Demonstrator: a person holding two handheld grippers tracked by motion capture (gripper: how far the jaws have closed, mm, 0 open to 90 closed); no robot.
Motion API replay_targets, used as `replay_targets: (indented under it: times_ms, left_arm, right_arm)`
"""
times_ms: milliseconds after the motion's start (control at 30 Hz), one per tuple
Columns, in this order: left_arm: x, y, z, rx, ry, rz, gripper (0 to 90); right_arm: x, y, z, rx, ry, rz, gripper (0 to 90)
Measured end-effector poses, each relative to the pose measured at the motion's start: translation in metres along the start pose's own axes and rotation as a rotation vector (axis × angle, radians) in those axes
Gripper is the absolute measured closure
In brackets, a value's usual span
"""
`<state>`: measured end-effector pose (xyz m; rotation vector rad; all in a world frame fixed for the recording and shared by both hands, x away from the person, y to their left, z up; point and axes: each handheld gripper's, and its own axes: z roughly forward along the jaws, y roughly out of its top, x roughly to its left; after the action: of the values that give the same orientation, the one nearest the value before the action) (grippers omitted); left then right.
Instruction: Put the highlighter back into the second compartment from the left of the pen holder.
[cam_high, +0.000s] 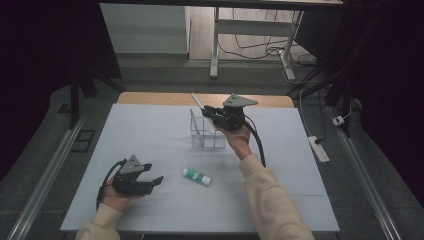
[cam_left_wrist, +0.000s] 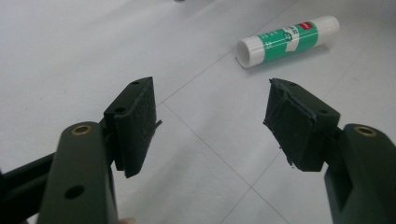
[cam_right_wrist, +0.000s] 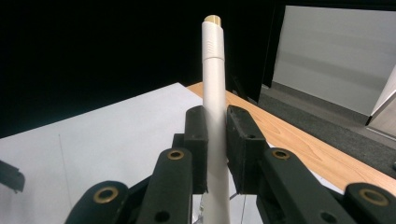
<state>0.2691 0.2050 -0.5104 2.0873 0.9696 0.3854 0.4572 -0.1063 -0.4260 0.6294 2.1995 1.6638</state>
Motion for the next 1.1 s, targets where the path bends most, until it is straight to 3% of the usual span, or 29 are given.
replay_targets:
  times_ms: [333, 1100]
  left_arm:
    - [0.001, -0.001, 0.000, -0.001, -0.003, -0.002, 33.5]
    - [0.002, -0.001, 0.000, 0.004, 0.002, -0.002, 33.5]
  right_arm:
    - [-0.004, -0.008, 0.015, -0.013, -0.018, 0.015, 78.2]
    - [-0.012, -0.022, 0.031, -0.057, -0.040, 0.045, 78.1]
